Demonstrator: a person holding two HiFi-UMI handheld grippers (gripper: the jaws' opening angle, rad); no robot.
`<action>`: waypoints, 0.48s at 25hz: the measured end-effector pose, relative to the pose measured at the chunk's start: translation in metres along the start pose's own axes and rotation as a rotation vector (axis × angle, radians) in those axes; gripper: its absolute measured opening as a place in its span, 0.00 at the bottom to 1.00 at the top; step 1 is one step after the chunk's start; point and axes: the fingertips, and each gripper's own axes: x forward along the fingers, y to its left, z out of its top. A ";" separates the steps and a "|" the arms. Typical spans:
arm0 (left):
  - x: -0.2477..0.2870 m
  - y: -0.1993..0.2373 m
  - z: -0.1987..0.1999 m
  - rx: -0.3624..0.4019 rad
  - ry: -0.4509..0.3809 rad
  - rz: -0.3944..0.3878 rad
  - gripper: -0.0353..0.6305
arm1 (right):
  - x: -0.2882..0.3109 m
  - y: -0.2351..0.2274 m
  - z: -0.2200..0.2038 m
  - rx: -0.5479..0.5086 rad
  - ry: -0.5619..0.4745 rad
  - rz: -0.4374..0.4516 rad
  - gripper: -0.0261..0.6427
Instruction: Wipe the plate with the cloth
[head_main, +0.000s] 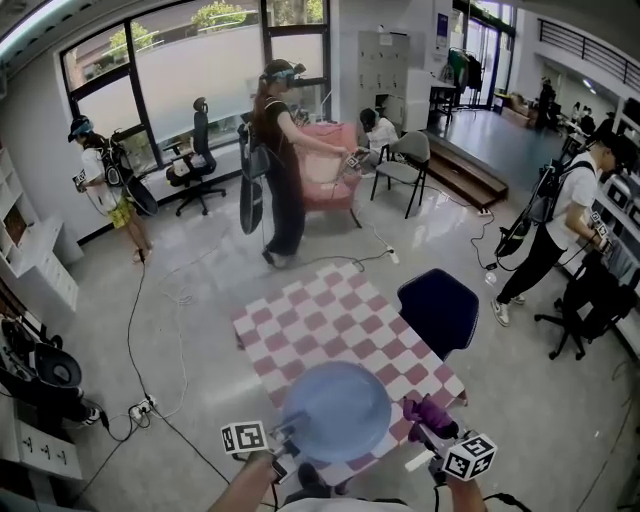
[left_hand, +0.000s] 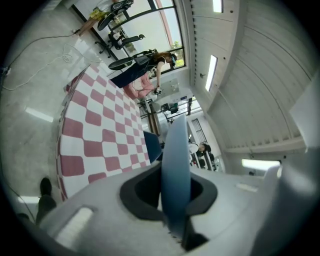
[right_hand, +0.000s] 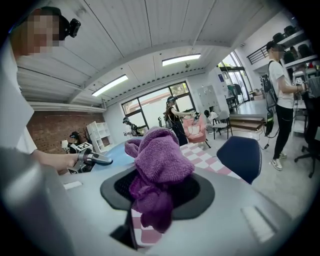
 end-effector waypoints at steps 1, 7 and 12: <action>0.002 0.002 0.007 0.000 0.010 -0.005 0.11 | 0.005 0.002 0.002 0.002 -0.001 -0.007 0.28; 0.007 0.017 0.045 0.002 0.065 -0.024 0.11 | 0.042 0.015 0.008 0.012 -0.010 -0.049 0.28; 0.012 0.034 0.077 0.038 0.104 -0.032 0.11 | 0.073 0.025 0.013 0.035 -0.027 -0.098 0.28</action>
